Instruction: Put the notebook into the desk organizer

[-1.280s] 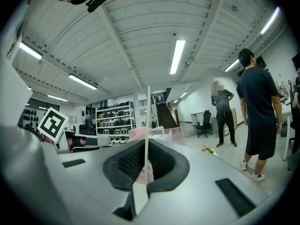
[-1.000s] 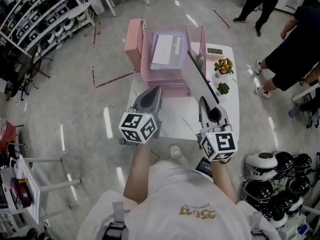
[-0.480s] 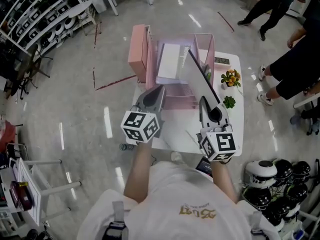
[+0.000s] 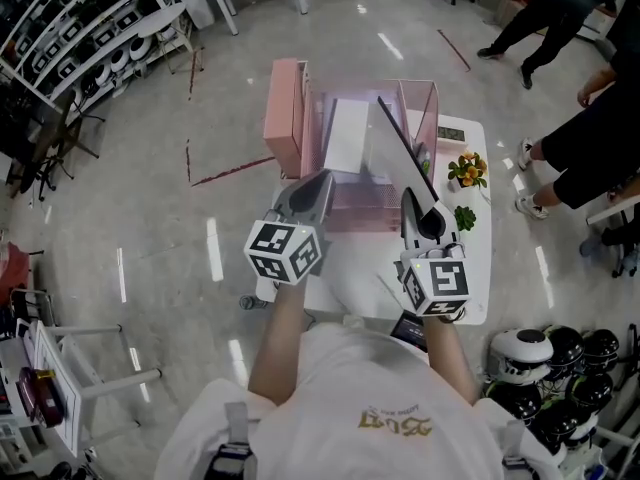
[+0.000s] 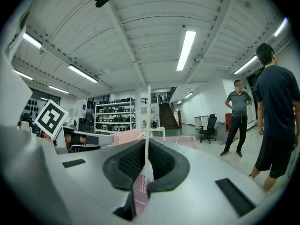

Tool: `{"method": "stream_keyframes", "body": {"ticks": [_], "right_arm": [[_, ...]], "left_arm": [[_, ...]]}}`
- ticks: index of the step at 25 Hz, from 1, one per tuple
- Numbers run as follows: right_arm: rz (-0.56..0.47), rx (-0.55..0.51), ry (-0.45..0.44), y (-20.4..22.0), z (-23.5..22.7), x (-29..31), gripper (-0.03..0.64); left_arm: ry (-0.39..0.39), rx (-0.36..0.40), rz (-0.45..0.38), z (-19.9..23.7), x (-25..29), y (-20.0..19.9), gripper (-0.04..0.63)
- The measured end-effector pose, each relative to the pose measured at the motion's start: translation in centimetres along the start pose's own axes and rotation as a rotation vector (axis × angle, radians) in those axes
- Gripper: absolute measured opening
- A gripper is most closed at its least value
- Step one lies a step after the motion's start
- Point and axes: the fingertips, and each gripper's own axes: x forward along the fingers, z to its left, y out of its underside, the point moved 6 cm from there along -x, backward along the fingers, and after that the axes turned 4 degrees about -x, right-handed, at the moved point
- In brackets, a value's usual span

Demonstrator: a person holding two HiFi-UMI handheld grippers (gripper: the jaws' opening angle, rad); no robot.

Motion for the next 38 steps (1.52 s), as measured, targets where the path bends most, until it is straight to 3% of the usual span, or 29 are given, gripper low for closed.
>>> {"method": "stream_keyframes", "body": {"ticks": [19,27,33,38], "right_arm": [[0.088,-0.256,0.006,0.0,-0.4,5.0,0.02],[0.114,-0.445,-0.013,-0.3,0.3,7.2,0.02],[0.191,-0.722,-0.007,0.5,1.6,8.7,0.02],[0.267,-0.832,-0.035,1.7,2.6,10.1,0.02]], "left_arm": [[-0.015,0.021,0.012,2.8,1.2,-1.7,0.015],[-0.005,0.035,0.034,2.8,1.4,-1.7,0.015],[-0.015,0.04,0.027,3.2,1.0,-2.0,0.015],[-0.026,0.033,0.037,3.8,0.7,-1.5,0.015]]}}
